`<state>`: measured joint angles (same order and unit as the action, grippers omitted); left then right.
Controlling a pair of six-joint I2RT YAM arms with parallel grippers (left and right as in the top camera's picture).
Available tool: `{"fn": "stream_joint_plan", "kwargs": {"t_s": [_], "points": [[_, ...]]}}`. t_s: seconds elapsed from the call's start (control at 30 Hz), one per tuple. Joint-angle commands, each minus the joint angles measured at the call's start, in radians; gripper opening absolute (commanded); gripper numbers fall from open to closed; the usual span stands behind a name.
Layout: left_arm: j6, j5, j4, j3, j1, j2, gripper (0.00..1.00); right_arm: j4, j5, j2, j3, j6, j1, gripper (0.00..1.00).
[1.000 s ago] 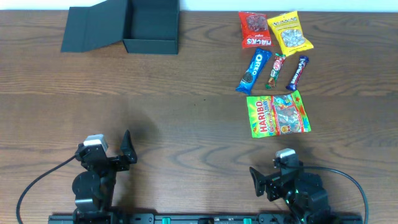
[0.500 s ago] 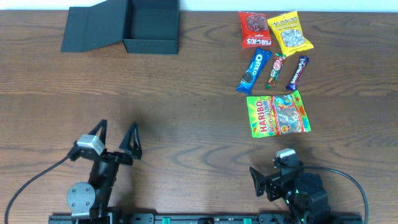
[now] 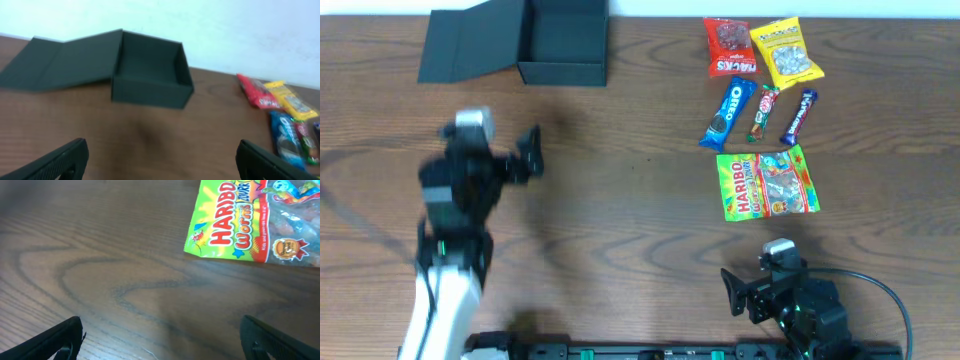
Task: Pack container
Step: 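Reach the left gripper forward to the black box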
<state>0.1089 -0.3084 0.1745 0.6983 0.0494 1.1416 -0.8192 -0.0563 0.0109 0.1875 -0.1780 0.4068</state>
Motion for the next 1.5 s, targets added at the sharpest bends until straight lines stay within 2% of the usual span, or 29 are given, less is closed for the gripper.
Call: {"fn": "stream_joint_plan", "kwargs": {"t_s": [0.0, 0.13, 0.27, 0.53, 0.8, 1.13, 1.47], "points": [[-0.149, -0.006, -0.059, 0.211, -0.024, 0.218, 0.95, 0.0, -0.003, -0.005, -0.006, 0.01, 0.008, 0.99], [-0.241, 0.005, -0.175, 0.534, -0.072, 0.507, 0.95, 0.0, -0.003, -0.005, -0.006, 0.01, 0.008, 0.99], [-0.233, 0.009, -0.29, 0.864, -0.096, 0.789, 0.95, 0.0, -0.003, -0.005, -0.006, 0.01, 0.008, 0.99], [-0.217, 0.109, -0.396, 1.211, -0.149, 1.103, 0.95, 0.0, -0.003, -0.005, -0.006, 0.01, 0.008, 0.99], [-0.217, 0.136, -0.486, 1.271, -0.18, 1.221, 0.95, 0.0, -0.003, -0.005, -0.006, 0.01, 0.008, 0.99], [-0.216, 0.132, -0.817, 1.283, -0.181, 1.211, 0.95, 0.0, -0.003, -0.005, -0.006, 0.01, 0.008, 0.99], [-0.127, 0.129, -1.132, 1.285, -0.181, 1.167, 0.95, 0.0, -0.003, -0.005, -0.006, 0.01, 0.008, 0.99]]}}
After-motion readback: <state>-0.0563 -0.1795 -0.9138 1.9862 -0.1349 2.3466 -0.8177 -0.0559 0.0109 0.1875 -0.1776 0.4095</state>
